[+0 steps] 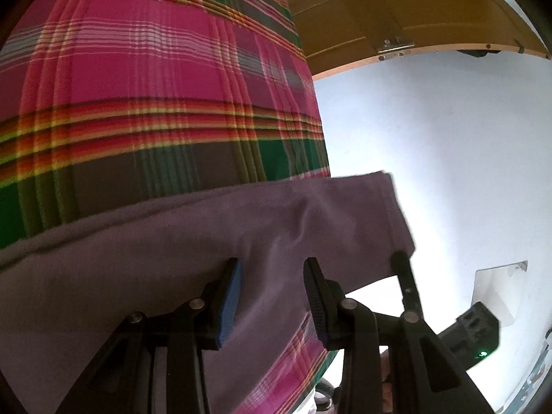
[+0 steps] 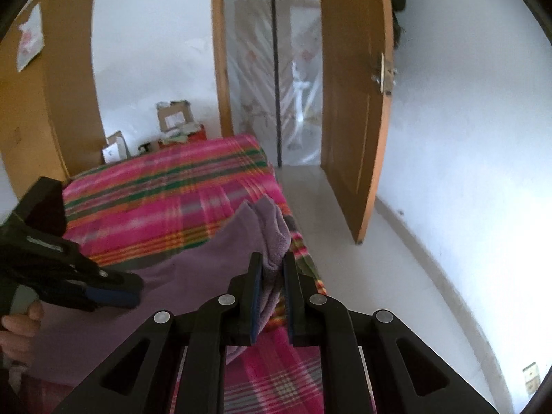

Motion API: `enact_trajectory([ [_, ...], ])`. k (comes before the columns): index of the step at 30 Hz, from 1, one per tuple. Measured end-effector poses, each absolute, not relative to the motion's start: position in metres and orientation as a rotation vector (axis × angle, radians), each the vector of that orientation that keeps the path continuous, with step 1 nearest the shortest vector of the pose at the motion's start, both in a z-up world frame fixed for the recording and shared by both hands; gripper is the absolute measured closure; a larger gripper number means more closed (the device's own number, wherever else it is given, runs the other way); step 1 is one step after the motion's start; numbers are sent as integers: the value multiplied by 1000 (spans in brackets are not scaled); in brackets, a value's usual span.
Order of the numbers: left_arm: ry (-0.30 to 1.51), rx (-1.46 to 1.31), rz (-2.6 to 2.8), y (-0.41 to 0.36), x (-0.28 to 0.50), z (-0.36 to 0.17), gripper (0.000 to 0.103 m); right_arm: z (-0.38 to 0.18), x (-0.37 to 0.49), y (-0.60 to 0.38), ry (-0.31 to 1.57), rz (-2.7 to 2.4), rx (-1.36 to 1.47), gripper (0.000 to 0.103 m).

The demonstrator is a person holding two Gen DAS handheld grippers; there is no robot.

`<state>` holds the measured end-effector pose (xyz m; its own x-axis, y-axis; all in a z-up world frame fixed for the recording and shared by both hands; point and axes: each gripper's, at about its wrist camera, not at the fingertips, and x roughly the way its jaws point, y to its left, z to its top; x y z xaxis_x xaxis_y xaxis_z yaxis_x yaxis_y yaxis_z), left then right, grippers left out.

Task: Fold clothes

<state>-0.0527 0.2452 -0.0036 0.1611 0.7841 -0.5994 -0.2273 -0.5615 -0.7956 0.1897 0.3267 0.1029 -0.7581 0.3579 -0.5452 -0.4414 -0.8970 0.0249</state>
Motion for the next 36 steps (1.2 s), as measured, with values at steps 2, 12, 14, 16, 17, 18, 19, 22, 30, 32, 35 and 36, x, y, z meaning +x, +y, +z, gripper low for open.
enact_trajectory([
  [2, -538, -1593, 1521, 244, -47, -2, 66, 110, 191, 319, 195, 2611, -740, 92],
  [12, -552, -1616, 1484, 241, -33, -10, 66, 133, 197, 284, 165, 2692, -660, 91],
  [14, -552, -1617, 1480, 242, -31, -11, 66, 136, 198, 278, 166, 2705, -651, 91],
  [16, -549, -1616, 1481, 243, -29, -11, 66, 139, 198, 272, 158, 2716, -639, 91],
  [17, -536, -1610, 1476, 244, -28, -11, 66, 140, 199, 269, 156, 2721, -635, 91],
  [18, -548, -1612, 1468, 243, -28, -11, 66, 142, 199, 266, 155, 2726, -633, 91],
  [19, -582, -1621, 1458, 240, -28, -13, 66, 143, 200, 263, 157, 2734, -627, 91],
  [22, -595, -1634, 1446, 233, -26, -12, 66, 146, 201, 255, 158, 2750, -620, 91],
  [30, -698, -1532, 1453, 190, -31, 19, 63, 146, 197, 222, 123, 2814, -636, 91],
  [32, -730, -1511, 1444, 181, -32, 24, 60, 144, 197, 211, 106, 2834, -646, 91],
  [35, -781, -1479, 1426, 169, -32, 31, 58, 141, 196, 199, 97, 2857, -660, 92],
  [36, -798, -1468, 1419, 167, -32, 33, 57, 139, 195, 195, 96, 2863, -666, 92],
])
